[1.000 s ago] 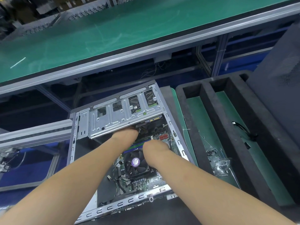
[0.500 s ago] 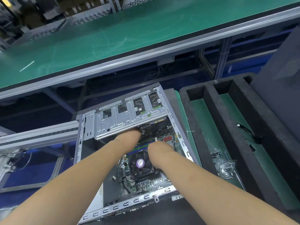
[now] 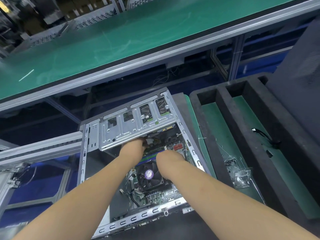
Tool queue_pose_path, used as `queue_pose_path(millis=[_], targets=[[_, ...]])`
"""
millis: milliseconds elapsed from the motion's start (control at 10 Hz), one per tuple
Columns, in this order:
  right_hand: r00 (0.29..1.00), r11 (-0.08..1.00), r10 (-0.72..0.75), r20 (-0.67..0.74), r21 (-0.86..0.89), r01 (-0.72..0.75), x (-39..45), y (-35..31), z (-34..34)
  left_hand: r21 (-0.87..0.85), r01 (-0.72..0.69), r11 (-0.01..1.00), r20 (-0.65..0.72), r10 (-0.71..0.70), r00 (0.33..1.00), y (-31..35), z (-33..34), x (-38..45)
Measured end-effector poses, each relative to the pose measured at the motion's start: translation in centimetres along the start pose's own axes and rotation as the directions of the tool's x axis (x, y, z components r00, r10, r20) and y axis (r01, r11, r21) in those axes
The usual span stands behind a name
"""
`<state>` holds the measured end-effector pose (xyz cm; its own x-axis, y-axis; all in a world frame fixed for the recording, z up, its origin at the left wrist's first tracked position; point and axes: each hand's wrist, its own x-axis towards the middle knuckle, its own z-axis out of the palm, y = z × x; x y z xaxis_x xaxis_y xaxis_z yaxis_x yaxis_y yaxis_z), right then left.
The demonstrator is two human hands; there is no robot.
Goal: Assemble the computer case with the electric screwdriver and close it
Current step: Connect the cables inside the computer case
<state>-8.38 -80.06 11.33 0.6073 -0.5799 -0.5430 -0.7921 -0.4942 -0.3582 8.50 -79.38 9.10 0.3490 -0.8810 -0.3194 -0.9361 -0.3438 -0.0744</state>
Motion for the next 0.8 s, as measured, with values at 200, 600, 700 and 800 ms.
queue_pose_path(millis=[200, 600, 700, 800], targets=[[1.000, 1.000, -0.008, 0.001, -0.008, 0.008, 0.3, 0.0, 0.1, 0.231, -0.091, 0.969, 0.006, 0.092, 0.996, 0.0, -0.1, 0.0], [1.000, 0.999, -0.016, -0.008, -0.039, 0.016, 0.1, -0.2, -0.1, 0.117, -0.115, 0.986, 0.149, 0.097, 0.984, 0.6, -1.0, 1.6], [1.000, 0.999, -0.012, -0.025, -0.032, 0.011, -0.1, 0.0, 0.1, -0.013, -0.008, 1.000, 0.134, 0.010, 0.991, 0.1, -1.1, 1.8], [1.000, 0.999, -0.017, -0.025, -0.049, 0.016, -0.3, 0.1, -0.1, -0.042, 0.001, 0.999, 0.145, 0.006, 0.989, -0.3, -1.3, 1.8]])
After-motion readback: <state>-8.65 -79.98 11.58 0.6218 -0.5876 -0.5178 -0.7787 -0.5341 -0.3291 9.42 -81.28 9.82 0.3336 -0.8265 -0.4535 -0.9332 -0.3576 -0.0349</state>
